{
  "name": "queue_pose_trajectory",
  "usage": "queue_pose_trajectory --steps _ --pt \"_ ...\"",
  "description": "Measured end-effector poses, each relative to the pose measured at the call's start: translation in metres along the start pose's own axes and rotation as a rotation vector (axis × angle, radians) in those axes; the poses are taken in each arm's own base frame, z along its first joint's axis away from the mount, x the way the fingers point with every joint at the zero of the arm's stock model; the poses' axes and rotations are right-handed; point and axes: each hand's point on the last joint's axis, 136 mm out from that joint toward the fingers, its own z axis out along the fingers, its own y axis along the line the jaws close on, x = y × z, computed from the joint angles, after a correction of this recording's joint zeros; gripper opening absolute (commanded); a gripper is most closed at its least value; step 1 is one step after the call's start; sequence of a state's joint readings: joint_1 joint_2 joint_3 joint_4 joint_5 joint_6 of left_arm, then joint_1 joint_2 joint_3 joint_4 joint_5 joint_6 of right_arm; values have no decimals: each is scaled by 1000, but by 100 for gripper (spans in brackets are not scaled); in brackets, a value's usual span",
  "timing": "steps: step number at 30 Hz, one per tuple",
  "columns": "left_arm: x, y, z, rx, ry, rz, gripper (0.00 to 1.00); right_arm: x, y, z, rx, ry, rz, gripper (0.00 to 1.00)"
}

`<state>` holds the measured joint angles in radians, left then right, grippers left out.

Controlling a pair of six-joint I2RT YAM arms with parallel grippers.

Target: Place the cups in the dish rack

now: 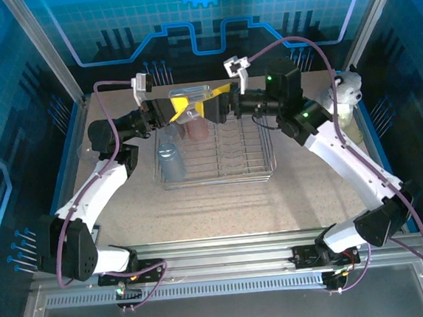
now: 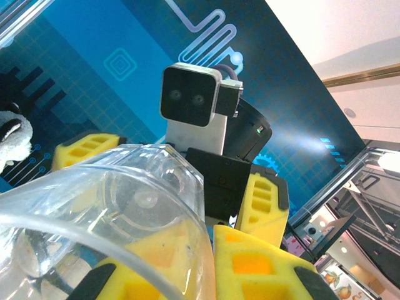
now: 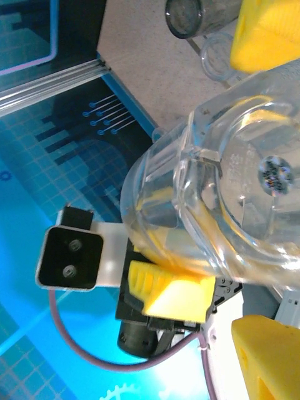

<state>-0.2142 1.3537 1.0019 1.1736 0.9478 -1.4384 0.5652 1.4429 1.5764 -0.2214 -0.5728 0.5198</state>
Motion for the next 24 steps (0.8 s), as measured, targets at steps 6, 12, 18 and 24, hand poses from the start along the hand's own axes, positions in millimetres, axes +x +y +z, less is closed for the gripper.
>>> queue_pose_trajectory --steps 6,12,18,24 --pt "1 2 -1 -2 0 -4 0 12 -4 10 23 41 0 86" --pt "3 3 -4 2 -10 5 0 10 -1 10 20 42 6 56" --pt "5 4 -6 2 -18 4 23 13 -2 11 22 57 9 33" --pt "15 20 -10 -33 -7 -26 100 16 -13 20 82 99 21 0"
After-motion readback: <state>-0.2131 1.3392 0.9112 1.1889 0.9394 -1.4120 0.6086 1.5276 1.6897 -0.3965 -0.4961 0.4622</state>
